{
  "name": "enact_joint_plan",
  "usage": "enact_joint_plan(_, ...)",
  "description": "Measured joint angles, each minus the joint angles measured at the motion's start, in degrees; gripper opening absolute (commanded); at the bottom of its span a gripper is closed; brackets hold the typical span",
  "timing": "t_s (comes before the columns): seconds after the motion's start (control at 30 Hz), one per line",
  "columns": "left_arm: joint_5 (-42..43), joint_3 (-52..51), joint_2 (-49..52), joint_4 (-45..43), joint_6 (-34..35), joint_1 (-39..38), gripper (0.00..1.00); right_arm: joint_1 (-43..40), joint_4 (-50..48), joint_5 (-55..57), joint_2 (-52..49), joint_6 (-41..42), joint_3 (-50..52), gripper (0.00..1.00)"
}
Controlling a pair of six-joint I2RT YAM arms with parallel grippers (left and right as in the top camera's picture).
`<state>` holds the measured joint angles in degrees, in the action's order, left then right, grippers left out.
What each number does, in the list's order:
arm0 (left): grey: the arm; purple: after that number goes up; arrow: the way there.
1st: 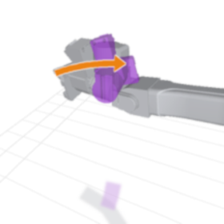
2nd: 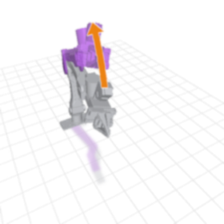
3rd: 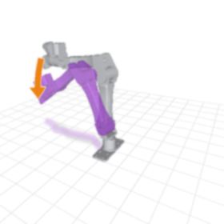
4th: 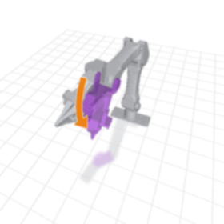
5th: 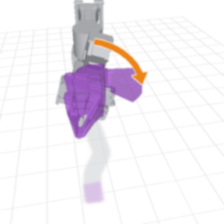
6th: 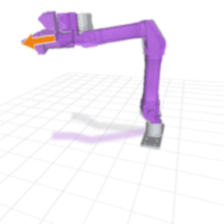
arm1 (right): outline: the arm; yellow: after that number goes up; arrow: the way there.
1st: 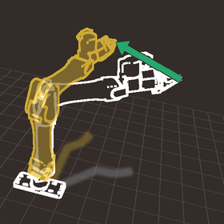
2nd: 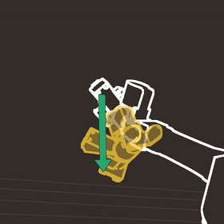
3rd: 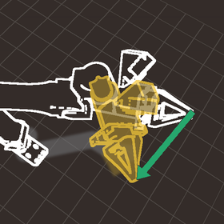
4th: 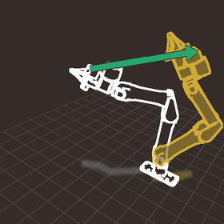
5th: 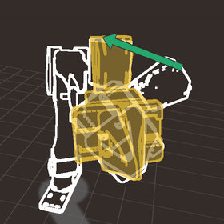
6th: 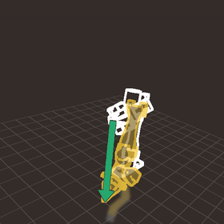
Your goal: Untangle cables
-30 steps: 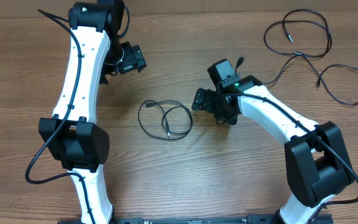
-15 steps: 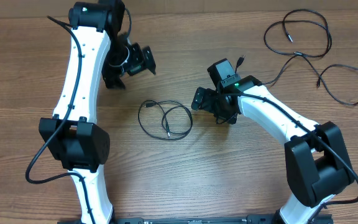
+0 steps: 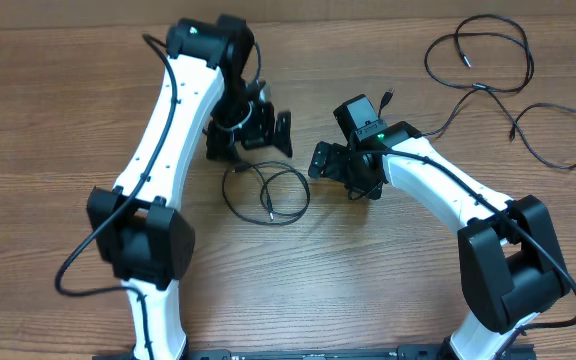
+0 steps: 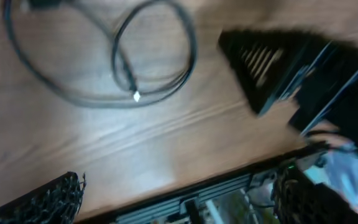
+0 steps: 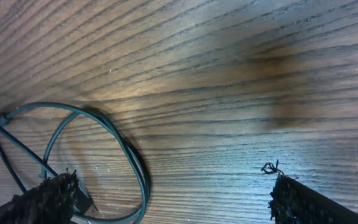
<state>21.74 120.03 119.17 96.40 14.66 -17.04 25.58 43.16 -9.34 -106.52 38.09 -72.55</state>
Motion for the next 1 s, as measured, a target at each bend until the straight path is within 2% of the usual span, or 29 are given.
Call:
enact_joint_plan(0.23,-11.28,-13.62,-17.64,0.04,6.91,-1.27,0.99,0.0,-0.2,0.39,0.0,-0.83,0.0,1.0)
enact_joint_plan(0.33,-14.27,-17.92,-23.91,-2.91,9.84,-1.27,1.0,0.0,-1.2,0.39,0.0,-0.87,0.0,1.0)
enact_joint_plan(0.47,-16.63,-22.49,-25.57,-8.96,11.67,-1.27,1.0,0.0,-2.27,0.31,0.0,-0.85,0.0,1.0)
enact_joint_plan(0.67,-17.29,-26.27,-22.47,-15.67,12.52,-1.29,1.0,0.13,-1.64,0.33,0.0,-0.92,0.0,1.0)
enact_joint_plan(0.77,-17.03,-27.19,-22.12,-19.8,12.85,-1.64,0.95,0.39,-1.7,0.33,0.0,-0.87,0.04,1.0)
enact_joint_plan(0.8,-16.83,-27.74,-22.08,-21.31,12.96,-1.92,0.87,0.44,-1.68,0.33,0.0,-0.9,0.11,1.0)
enact_joint_plan(1.0,-16.11,-32.98,-20.2,-26.27,13.88,-3.08,0.62,0.44,-1.77,1.09,0.0,-0.94,0.74,1.0)
